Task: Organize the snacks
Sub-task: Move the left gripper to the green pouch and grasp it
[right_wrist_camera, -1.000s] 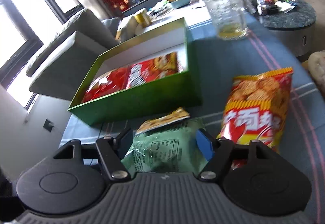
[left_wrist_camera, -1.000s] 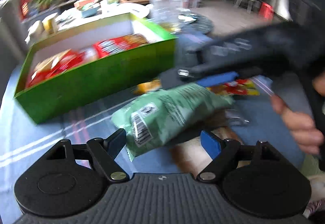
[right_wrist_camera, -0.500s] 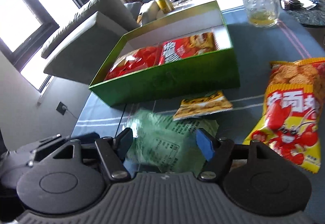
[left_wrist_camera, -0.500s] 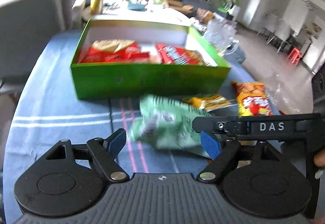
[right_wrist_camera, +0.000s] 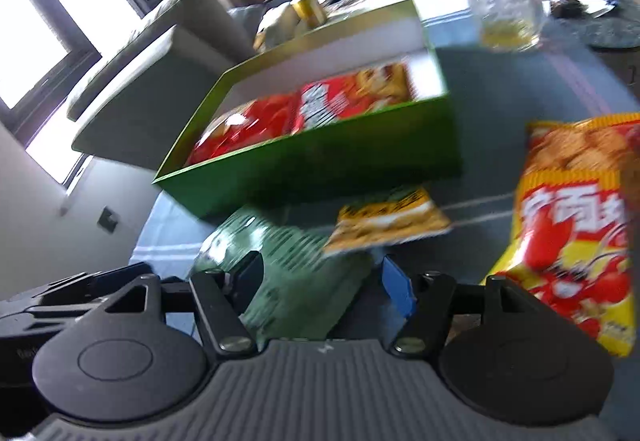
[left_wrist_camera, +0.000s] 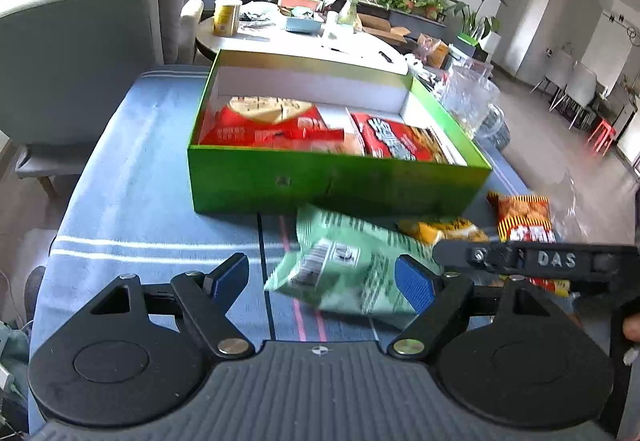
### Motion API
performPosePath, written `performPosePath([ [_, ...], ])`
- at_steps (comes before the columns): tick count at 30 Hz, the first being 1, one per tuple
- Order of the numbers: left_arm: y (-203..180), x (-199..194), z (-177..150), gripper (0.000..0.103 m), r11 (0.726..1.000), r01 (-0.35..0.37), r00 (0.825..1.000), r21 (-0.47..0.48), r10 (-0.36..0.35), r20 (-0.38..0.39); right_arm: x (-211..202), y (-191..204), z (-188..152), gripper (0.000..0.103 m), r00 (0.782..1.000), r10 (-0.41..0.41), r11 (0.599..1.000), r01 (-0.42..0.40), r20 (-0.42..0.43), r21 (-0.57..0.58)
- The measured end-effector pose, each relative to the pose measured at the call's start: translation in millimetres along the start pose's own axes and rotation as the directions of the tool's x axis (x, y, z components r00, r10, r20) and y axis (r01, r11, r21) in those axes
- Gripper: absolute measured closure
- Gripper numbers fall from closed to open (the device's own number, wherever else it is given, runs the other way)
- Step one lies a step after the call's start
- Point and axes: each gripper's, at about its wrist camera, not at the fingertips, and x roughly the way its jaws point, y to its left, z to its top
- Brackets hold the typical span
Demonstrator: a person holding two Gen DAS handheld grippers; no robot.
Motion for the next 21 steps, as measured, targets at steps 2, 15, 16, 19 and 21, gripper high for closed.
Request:
performPosePath([
  [2, -1, 6, 5, 0.025, 1.0, 0.008, 1.0, 0.003, -0.008, 0.007, -3, 0, 0, 0.036, 1.0, 0.011, 1.0, -0.011, 0.004, 0.01],
  [15, 7, 45, 4, 0.021, 1.0, -0.014, 0.996, -0.01, 0.013, -0.088, 15, 13, -4, 0.036, 0.999, -0.017, 0.999, 0.015, -0.03, -0.046],
  [16, 7, 45, 2, 0.021, 1.0, -0.013, 0.996, -0.01, 0.012, -0.086, 16, 12, -4, 0.035, 1.0, -0.018, 0.999, 0.017, -0.025, -0.051],
  [19, 5, 41, -2, 0.02, 1.0, -0.015, 0.996, -0.006, 0.014, -0.087, 16, 9, -5, 0.035, 0.999, -0.009, 0.999, 0.008, -0.032, -0.037],
  [21, 5, 38, -4, 0.02, 1.0, -0.014, 0.996, -0.009, 0.014, -0.09, 13, 9, -5, 0.035, 1.0, -0.021, 0.999, 0.02, -0.023, -0.035],
])
